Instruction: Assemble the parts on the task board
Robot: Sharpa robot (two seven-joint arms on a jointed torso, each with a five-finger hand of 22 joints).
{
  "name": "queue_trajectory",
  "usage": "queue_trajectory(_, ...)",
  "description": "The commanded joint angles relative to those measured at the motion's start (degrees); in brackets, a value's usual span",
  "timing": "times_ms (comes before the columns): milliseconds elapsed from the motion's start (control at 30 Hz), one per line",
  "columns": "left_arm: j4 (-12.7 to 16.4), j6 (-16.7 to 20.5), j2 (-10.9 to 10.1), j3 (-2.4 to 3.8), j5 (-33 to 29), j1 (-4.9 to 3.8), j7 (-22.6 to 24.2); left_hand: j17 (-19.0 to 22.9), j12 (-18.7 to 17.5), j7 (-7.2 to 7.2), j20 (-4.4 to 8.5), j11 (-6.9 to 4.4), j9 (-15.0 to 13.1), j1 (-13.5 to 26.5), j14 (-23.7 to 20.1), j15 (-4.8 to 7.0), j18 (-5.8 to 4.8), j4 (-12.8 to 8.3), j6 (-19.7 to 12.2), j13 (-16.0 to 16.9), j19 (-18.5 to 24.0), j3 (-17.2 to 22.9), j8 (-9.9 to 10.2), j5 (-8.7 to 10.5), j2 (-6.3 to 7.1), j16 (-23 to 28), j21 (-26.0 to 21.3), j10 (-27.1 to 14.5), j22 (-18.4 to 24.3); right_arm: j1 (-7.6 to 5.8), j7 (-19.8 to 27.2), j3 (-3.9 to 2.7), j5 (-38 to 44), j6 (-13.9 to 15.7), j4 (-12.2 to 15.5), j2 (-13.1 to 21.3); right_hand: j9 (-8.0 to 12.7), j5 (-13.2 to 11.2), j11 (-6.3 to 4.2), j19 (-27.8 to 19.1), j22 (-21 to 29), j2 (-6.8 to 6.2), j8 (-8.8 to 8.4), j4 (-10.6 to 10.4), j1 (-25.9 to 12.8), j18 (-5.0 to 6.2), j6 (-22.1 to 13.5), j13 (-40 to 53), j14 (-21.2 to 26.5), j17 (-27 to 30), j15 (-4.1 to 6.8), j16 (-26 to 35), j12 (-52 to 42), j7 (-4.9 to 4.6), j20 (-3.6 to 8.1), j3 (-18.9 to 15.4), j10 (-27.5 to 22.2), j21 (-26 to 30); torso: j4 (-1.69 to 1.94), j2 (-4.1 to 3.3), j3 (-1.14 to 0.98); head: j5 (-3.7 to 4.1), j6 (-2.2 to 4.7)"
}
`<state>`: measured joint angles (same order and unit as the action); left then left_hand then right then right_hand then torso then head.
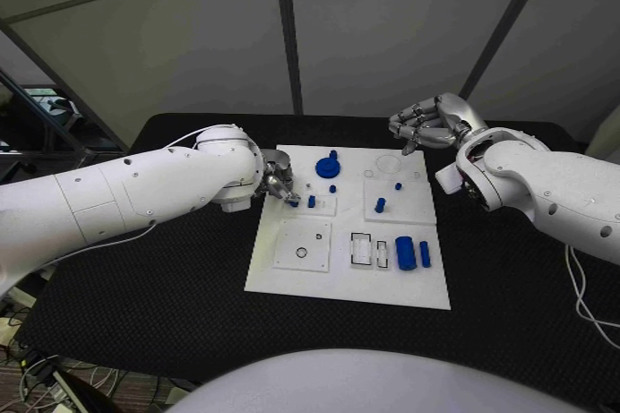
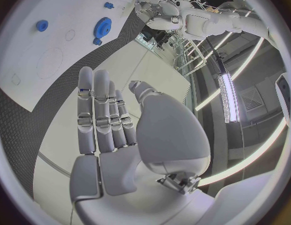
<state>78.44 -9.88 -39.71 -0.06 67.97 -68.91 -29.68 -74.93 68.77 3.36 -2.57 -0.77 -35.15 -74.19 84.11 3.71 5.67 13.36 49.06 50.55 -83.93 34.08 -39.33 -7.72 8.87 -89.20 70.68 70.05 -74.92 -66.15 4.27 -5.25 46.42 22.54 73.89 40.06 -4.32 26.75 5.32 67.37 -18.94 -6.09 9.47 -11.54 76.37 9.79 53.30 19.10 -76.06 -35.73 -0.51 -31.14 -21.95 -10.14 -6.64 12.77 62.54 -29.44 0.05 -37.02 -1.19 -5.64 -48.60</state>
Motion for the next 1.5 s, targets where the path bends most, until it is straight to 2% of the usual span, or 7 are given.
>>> queue_trajectory(33,0.1,-2.8,0.2,-0.38,-0.2,0.39,-0.6,-14.3,-0.1,-0.12,0.45,-0.12,-0.1,0.7,5.6,0.41,-2.22,-6.8,0.5,0.1,-1.6,7.1,-0.3,-0.19,0.15,-0.4,0.3,0.5,-10.5,-0.11,0.4,-0.03,0.1,0.1,0.2,0.0,-0.1,0.2,-0.09,0.5,0.1,-0.09,0.36,-0.4,-0.2,0.69,-0.2,-0.1,0.0,-0.1,-0.21,0.3,-0.2,0.15,0.01,0.1,-0.1,0.3,0.07,0.03,-0.01,-0.02,-0.01)
queue_trajectory(233,-0.2,-2.2,0.5,-0.5,-0.3,0.39,-0.5,-14.4,-0.1,-0.49,0.55,-0.38,-0.5,2.4,5.7,0.58,-2.25,-6.7,1.1,0.1,-1.7,7.0,-0.6,-0.15,0.28,-0.5,0.5,0.8,-10.5,-0.11,0.4,-0.03,0.1,0.1,0.2,0.1,-0.1,0.2,-0.09,0.5,0.1,-0.09,0.36,-0.4,-0.2,0.69,-0.2,-0.1,0.0,-0.1,-0.21,0.3,-0.2,0.15,0.01,0.1,-0.1,0.3,0.01,-0.01,0.01,-0.12,-0.05)
queue_trajectory(467,-0.4,-1.0,0.9,-0.58,-0.3,0.39,-0.5,-14.9,0.0,-0.8,0.71,-0.62,-1.0,3.8,5.8,0.79,-2.35,-6.5,1.6,0.2,-1.8,6.8,-1.0,-0.1,-0.22,-0.7,1.1,1.2,-10.7,-0.11,0.4,-0.03,0.1,0.2,0.2,0.1,-0.1,0.3,-0.08,0.6,0.2,-0.12,0.47,-0.5,-0.2,0.67,-0.3,-0.2,0.0,-0.1,-0.22,0.3,-0.3,0.15,0.01,0.1,-0.2,0.5,-0.01,0.01,-0.01,-0.05,-0.07)
queue_trajectory(833,-0.8,-1.4,1.3,-0.68,-0.3,0.39,-0.5,-15.1,0.4,-1.19,0.91,-0.92,-1.6,5.1,5.9,1.03,-2.47,-6.5,2.2,0.9,-2.0,5.9,-1.3,0.01,-0.14,-0.8,1.7,1.9,-10.8,-0.12,0.4,-0.03,0.1,0.2,0.3,0.2,-0.1,0.3,-0.08,0.6,0.2,-0.12,0.47,-0.5,-0.2,0.67,-0.3,-0.2,0.0,-0.1,-0.22,0.3,-0.3,0.15,0.01,0.1,-0.2,0.5,-0.03,-0.01,-0.03,0.06,-0.16)
queue_trajectory(1133,-1.3,-1.6,1.5,-0.73,0.0,0.39,-0.6,-15.1,0.2,-1.67,1.21,-1.3,-2.4,7.1,5.9,1.35,-2.53,-6.0,2.9,0.6,-2.2,3.4,-1.6,0.12,-0.1,-0.8,2.0,2.0,-10.9,-0.12,0.3,-0.03,0.1,0.2,0.4,0.3,-0.1,0.3,-0.08,0.6,0.2,-0.12,0.47,-0.5,-0.2,0.67,-0.3,-0.2,0.0,-0.1,-0.22,0.3,-0.3,0.15,0.01,0.1,-0.2,0.5,0.02,0.01,0.01,0.09,-0.21)
queue_trajectory(1500,-1.8,-0.3,1.5,-0.75,0.3,0.4,-0.6,-15.1,0.0,-1.8,1.39,-1.42,-3.0,10.6,5.9,1.48,-2.6,-3.7,3.5,0.3,-2.3,-0.9,-1.3,0.14,-0.02,-0.8,2.2,1.9,-11.0,-0.12,0.3,-0.03,0.1,0.3,0.5,0.4,-0.1,0.3,-0.08,0.6,0.2,-0.12,0.47,-0.5,-0.2,0.67,-0.3,-0.2,0.0,-0.1,-0.22,0.3,-0.3,0.15,0.01,0.1,-0.2,0.5,0.03,0.0,0.02,0.23,-0.1)
